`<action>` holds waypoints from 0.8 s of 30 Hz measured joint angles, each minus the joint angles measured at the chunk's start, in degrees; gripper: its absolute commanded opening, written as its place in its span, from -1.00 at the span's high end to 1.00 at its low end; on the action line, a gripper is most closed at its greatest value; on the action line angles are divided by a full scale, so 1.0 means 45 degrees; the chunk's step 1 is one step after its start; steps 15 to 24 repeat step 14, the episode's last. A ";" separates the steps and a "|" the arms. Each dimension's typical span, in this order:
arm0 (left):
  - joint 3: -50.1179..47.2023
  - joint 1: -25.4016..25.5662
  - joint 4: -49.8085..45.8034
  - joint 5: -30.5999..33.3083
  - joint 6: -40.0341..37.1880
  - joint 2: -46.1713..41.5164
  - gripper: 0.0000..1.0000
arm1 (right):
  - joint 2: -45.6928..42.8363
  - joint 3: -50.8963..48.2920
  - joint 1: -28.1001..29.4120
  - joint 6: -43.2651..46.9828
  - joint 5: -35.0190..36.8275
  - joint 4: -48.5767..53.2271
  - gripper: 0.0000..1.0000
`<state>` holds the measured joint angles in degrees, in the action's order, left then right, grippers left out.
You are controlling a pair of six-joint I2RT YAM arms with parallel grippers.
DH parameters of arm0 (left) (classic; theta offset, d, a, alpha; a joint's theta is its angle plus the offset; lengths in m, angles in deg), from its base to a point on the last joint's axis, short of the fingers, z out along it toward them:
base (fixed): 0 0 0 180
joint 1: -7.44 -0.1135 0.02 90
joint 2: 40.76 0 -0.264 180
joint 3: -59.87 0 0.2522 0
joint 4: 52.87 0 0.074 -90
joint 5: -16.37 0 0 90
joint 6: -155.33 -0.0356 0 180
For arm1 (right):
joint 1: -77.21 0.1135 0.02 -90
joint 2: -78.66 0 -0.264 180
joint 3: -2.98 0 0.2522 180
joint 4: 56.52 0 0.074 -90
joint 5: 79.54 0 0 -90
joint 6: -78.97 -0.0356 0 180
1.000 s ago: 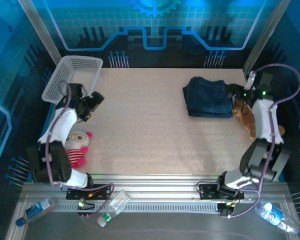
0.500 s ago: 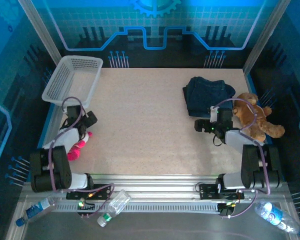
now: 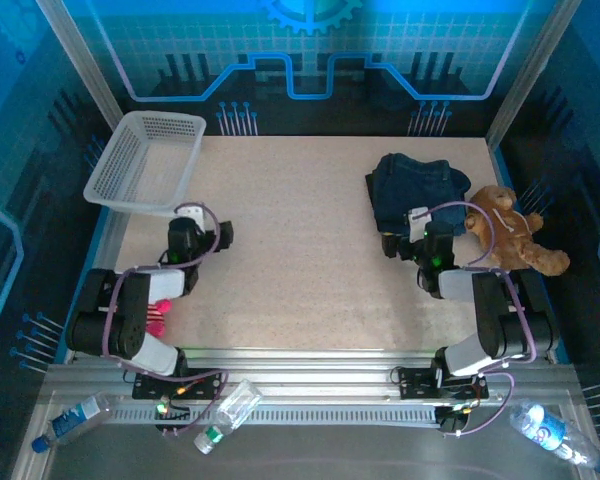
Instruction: Fold and stack the skirts
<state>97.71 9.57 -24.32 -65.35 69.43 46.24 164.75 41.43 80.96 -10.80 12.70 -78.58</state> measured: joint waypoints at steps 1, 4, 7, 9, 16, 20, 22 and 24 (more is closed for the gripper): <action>-0.0364 -0.0015 0.0549 0.0121 -0.0029 0.0107 -0.98 | 0.0015 -0.0005 0.0000 0.0000 0.0083 -0.0092 -1.00; -0.0884 -0.0209 0.0884 0.0651 -0.0058 0.0272 -0.98 | 0.0019 0.0000 -0.0005 0.0000 0.0194 -0.0631 -1.00; -0.0869 -0.0185 0.1433 0.0889 -0.0126 0.0306 -0.98 | 0.0019 0.0000 -0.0005 0.0000 0.0233 -0.0782 -1.00; -0.0860 -0.0185 0.1719 0.0986 -0.0204 0.0306 -0.98 | 0.0019 0.0000 -0.0005 0.0000 0.0272 -0.0835 -1.00; -0.0860 -0.0185 0.1991 0.1117 -0.0277 0.0306 -0.98 | 0.0019 0.0000 -0.0005 0.0005 0.0277 -0.0913 -1.00; -0.0860 -0.0185 0.1991 0.1117 -0.0277 0.0306 -0.98 | 0.0019 0.0000 -0.0005 0.0005 0.0277 -0.0913 -1.00; -0.0860 -0.0185 0.1991 0.1117 -0.0277 0.0306 -0.98 | 0.0019 0.0000 -0.0005 0.0005 0.0277 -0.0913 -1.00; -0.0860 -0.0185 0.1991 0.1117 -0.0277 0.0306 -0.98 | 0.0019 0.0000 -0.0005 0.0005 0.0277 -0.0913 -1.00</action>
